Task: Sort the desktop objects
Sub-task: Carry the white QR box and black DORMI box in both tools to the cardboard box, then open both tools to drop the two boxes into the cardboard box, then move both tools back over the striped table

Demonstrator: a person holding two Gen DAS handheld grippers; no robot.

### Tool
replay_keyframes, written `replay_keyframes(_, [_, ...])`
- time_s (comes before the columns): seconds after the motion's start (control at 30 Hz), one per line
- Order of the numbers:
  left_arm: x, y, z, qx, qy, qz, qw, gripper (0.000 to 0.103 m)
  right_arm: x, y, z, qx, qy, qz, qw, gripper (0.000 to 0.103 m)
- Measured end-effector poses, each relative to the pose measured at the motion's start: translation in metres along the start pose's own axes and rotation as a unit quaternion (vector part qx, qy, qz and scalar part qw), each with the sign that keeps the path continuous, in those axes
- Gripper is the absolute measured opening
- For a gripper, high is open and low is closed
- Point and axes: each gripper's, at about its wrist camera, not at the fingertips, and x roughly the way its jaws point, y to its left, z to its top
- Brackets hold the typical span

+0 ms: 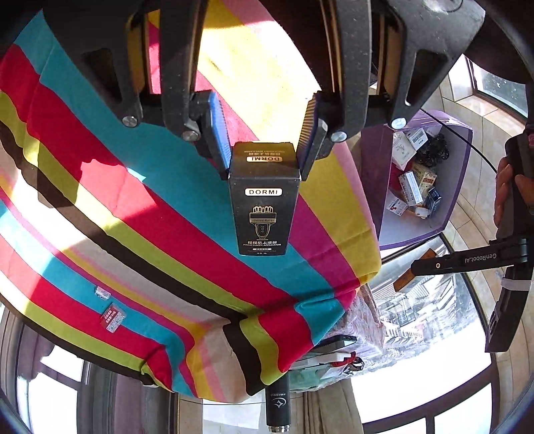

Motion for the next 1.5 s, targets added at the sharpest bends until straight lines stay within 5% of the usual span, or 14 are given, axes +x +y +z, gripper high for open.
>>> replay_keyframes(0.33, [-0.001, 0.065, -0.017, -0.048, 0.017, 0.059, 0.997, 0.033, 0.028, 0.097, 0.023, -0.104, 0.015, 0.084, 0.991, 0.041])
replay_keyframes(0.7, [0.01, 0.14, -0.004, -0.093, 0.027, 0.126, 0.9873, 0.035, 0.076, 0.212, 0.015, -0.237, 0.077, 0.17, 0.953, 0.043])
replay_keyframes(0.73, [0.014, 0.146, -0.002, -0.099, 0.035, 0.13, 0.986, 0.042, 0.08, 0.218, 0.015, -0.244, 0.082, 0.176, 0.95, 0.043])
replay_keyframes(0.77, [0.017, 0.152, -0.001, -0.106, 0.042, 0.132, 0.9846, 0.06, 0.083, 0.225, 0.013, -0.251, 0.084, 0.178, 0.948, 0.044])
replay_keyframes(0.83, [0.019, 0.159, -0.001, -0.117, 0.047, 0.139, 0.9822, 0.085, 0.086, 0.23, 0.011, -0.253, 0.081, 0.186, 0.946, 0.06])
replay_keyframes(0.87, [0.019, 0.16, -0.001, -0.119, 0.044, 0.142, 0.9818, 0.085, 0.085, 0.229, 0.011, -0.249, 0.078, 0.193, 0.946, 0.065])
replay_keyframes(1.2, [0.028, 0.141, -0.003, -0.124, 0.046, 0.133, 0.9822, 0.085, 0.079, 0.16, 0.031, -0.131, 0.057, 0.18, 0.973, 0.069])
replay_keyframes(1.37, [0.046, 0.093, 0.014, -0.091, 0.063, 0.091, 0.9896, 0.085, 0.06, 0.067, 0.054, -0.049, 0.005, 0.089, 0.995, 0.077])
replay_keyframes(1.5, [0.068, 0.023, 0.034, -0.027, 0.07, 0.039, 0.9964, 0.085, 0.062, -0.032, 0.062, 0.018, 0.006, -0.008, 1.0, 0.078])
